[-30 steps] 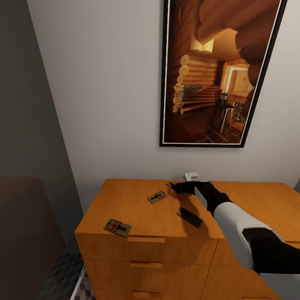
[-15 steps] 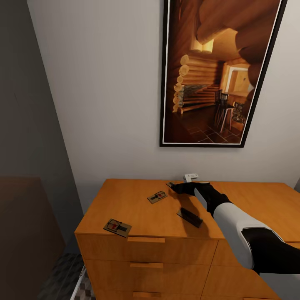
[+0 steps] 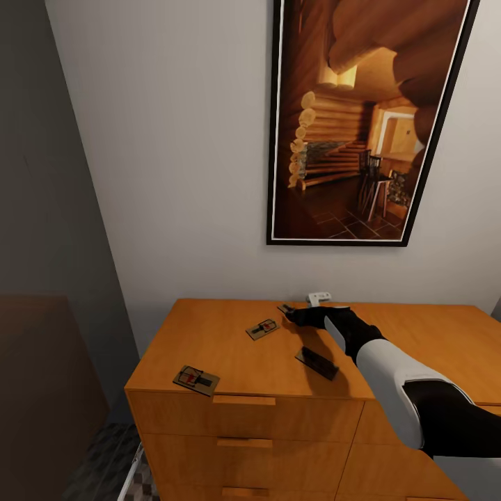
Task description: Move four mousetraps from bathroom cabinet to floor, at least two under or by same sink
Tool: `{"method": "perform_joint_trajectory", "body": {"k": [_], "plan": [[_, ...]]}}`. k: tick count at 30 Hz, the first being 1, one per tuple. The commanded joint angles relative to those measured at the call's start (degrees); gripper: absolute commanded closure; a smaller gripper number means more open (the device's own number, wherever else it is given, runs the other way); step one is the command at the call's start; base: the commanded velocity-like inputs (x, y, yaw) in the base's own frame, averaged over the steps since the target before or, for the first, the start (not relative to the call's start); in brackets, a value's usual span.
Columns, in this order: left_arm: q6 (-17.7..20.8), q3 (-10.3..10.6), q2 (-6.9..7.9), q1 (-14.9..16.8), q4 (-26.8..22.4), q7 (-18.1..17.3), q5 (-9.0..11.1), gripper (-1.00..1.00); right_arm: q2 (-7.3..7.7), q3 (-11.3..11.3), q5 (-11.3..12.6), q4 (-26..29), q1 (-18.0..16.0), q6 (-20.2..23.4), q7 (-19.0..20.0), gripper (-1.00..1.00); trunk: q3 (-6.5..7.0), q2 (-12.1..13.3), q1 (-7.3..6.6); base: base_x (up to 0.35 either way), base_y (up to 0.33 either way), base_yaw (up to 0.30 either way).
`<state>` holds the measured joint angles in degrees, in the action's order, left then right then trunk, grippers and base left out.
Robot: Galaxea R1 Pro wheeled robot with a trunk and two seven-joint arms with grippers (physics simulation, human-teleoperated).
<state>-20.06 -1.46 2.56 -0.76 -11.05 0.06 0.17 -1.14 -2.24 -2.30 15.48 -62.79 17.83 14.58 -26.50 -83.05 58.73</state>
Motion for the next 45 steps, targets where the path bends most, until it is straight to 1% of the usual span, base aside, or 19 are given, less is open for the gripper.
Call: {"method": "perform_joint_trajectory", "body": {"k": [1,18,26,45], "plan": [[-0.1,-0.1,-0.01,0.0,-0.1,0.0,0.0,-1.0,0.01,-0.2,-0.2,0.0,0.0,0.3,0.1,-1.0,-0.05,0.0,0.0,0.0,0.0,0.0],[-0.1,-0.1,-0.01,0.0,-0.1,0.0,0.0,-1.0,0.0,-0.2,-0.2,-1.2,0.0,0.1,0.1,-1.0,-0.05,0.0,0.0,0.0,0.0,0.0],[-0.1,-0.1,-0.01,0.0,-0.1,0.0,0.0,-1.0,0.0,-0.2,-0.3,-1.7,0.0,-1.9,0.0,-1.0,-0.05,0.0,0.0,0.0,0.0,0.0],[-0.1,-0.1,-0.01,0.0,-0.1,0.0,0.0,-1.0,0.0,-0.3,-0.3,-1.8,0.0,-2.3,0.0,-1.0,-0.05,0.0,0.0,0.0,0.0,0.0]]}}
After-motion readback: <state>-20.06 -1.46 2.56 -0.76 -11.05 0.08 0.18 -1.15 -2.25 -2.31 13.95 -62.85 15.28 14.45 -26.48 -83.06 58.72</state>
